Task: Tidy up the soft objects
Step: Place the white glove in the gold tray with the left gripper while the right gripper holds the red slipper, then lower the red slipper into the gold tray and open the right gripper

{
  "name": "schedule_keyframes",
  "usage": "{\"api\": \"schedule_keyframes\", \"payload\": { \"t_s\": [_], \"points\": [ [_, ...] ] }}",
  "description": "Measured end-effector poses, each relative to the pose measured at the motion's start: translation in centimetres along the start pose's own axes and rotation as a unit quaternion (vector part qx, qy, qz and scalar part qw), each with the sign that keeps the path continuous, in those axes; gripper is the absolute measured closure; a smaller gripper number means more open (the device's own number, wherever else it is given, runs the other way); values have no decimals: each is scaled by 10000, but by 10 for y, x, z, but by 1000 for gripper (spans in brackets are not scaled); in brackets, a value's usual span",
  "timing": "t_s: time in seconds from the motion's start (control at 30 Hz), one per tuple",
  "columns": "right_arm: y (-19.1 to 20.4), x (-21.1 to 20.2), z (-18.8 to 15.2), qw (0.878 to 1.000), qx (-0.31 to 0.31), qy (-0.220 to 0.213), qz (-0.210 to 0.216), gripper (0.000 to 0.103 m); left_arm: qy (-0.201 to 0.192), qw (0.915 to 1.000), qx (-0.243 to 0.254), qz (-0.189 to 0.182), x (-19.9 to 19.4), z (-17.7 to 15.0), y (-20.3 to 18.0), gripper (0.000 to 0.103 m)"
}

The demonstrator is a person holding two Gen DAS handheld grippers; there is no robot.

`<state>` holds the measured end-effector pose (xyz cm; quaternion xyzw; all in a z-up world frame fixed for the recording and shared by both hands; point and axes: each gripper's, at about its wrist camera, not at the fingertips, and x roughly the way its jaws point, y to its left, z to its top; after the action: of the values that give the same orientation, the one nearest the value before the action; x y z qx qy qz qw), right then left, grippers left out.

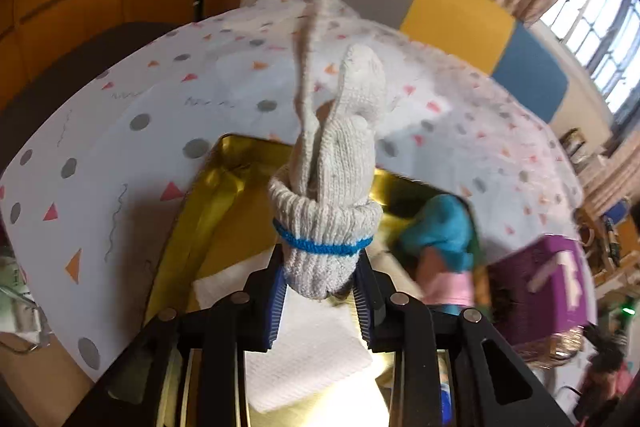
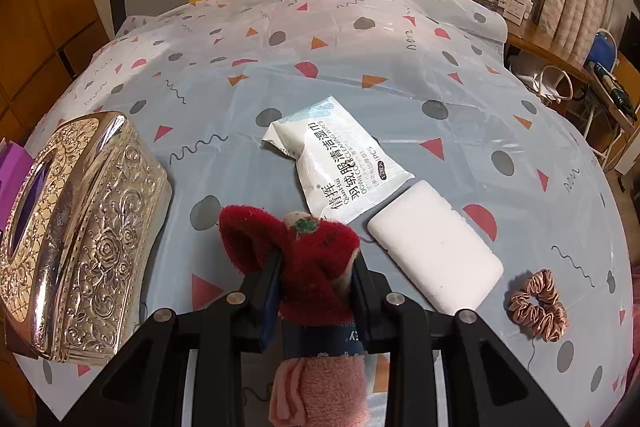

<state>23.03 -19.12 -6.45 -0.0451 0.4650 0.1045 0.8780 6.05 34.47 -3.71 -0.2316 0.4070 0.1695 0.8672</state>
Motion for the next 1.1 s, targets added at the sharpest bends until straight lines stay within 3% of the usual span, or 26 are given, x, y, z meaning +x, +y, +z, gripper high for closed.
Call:
{"api": "schedule_keyframes", "payload": {
  "t_s": [0.17,0.2,0.27,0.43,0.67,1.1],
  "points": [
    [-1,1,0,10000,-18,12,-1,73,252,9992,-121,281,24,2,13,67],
    [-1,1,1,10000,-27,15,-6,73,230,9992,-93,307,22,3,12,62],
    [0,1,0,10000,-37,15,-10,73,100,9987,-38,492,15,3,8,55],
    [1,3,1,10000,-56,30,-18,73,-370,9957,218,817,-12,-10,-1,53],
    [1,3,2,10000,-82,25,-31,73,-924,9919,684,534,-52,-46,-37,43],
    [4,4,2,9998,-127,46,-122,73,-1142,9843,1329,214,-85,-76,-75,35]
  ]
}}
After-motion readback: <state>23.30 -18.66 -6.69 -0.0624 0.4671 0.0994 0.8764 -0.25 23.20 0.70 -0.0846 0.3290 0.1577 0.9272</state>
